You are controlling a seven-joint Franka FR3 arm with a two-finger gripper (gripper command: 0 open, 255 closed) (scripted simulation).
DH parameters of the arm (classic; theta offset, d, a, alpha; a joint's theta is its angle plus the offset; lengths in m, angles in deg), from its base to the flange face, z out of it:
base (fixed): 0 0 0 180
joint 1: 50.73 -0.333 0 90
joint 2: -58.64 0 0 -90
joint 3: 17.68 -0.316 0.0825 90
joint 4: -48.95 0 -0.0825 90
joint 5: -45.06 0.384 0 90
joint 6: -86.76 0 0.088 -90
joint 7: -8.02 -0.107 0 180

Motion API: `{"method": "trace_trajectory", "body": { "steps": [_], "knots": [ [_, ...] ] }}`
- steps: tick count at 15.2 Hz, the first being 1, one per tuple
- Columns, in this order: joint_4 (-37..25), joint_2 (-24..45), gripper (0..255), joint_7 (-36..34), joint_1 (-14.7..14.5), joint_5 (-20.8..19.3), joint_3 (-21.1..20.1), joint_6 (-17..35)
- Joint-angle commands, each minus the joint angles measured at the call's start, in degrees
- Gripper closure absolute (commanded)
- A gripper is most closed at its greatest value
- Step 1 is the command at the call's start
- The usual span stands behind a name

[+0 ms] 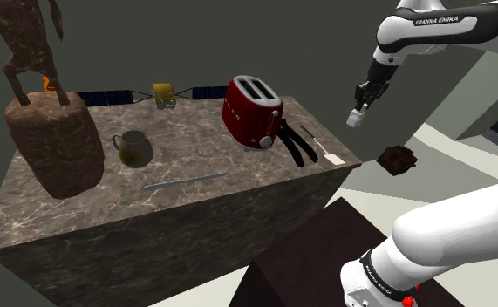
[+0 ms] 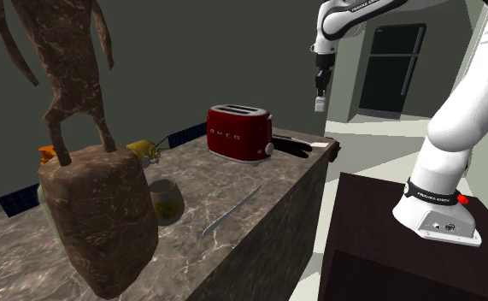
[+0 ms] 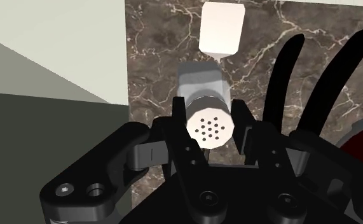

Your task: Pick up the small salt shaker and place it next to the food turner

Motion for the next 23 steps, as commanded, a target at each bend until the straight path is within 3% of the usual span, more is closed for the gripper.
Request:
{"method": "trace_trajectory", "body": {
  "steps": [1, 2, 23],
  "knots": [
    [-1.01, 1.08, 255, 3.09, 1.13, -0.27, 2.02, 0.49],
    [-2.24, 2.28, 255, 5.54, 1.97, -0.29, 3.62, 0.80],
    [9.56, 7.06, 255, 4.39, 2.33, -0.64, 4.74, 17.26]
  ]
}}
